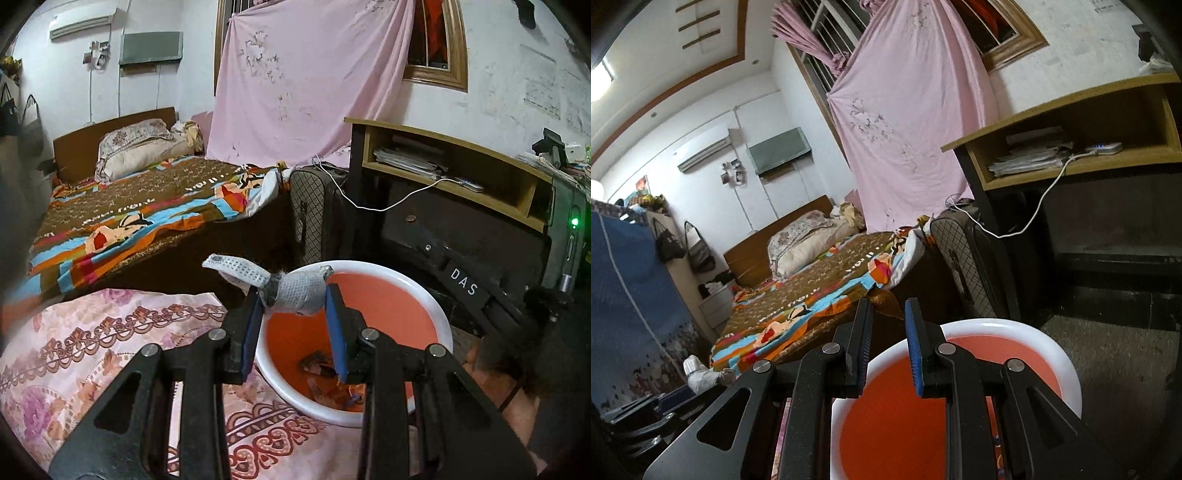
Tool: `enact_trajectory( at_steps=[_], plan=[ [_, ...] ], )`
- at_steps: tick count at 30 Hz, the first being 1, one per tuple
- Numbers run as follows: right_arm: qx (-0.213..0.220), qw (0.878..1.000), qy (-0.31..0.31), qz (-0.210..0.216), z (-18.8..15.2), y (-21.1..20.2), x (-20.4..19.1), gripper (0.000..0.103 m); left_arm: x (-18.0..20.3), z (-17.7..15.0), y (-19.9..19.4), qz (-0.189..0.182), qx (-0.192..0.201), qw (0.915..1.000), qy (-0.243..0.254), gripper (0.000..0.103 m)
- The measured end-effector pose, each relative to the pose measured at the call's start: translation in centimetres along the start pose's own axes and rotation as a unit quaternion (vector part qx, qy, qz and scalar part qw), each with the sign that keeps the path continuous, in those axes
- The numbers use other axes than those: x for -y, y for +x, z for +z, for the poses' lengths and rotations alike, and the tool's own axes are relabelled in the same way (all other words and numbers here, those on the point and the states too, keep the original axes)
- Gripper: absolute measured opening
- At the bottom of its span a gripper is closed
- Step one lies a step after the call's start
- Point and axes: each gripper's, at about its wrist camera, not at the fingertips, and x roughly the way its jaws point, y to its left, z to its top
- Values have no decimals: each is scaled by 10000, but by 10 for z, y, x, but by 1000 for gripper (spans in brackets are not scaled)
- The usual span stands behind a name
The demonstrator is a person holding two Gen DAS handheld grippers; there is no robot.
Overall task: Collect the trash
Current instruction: 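Carry both items over the orange basin and open both tools to drop them, then move both open tools back over the quilt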
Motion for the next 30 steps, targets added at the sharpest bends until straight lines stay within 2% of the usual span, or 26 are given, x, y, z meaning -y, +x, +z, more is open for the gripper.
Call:
enact_trajectory(
  at_steps=[5, 9, 23, 30],
  plan=[
    [-60, 10000, 63, -36, 2, 2, 2, 19, -2, 1, 2, -46, -58, 9999, -112, 23],
    [-82, 9999, 106, -48, 2, 3, 3, 28, -2, 1, 4, -63, -67, 9998, -153, 25],
    [-92, 9999, 134, -56, 2, 3, 4, 31, -4, 2, 6, -105, -62, 9995, -289, 32],
    [-78, 9999, 108, -45, 1, 2, 4, 33, -8, 2, 5, 29, 28, 9992, -401, 35]
  ],
)
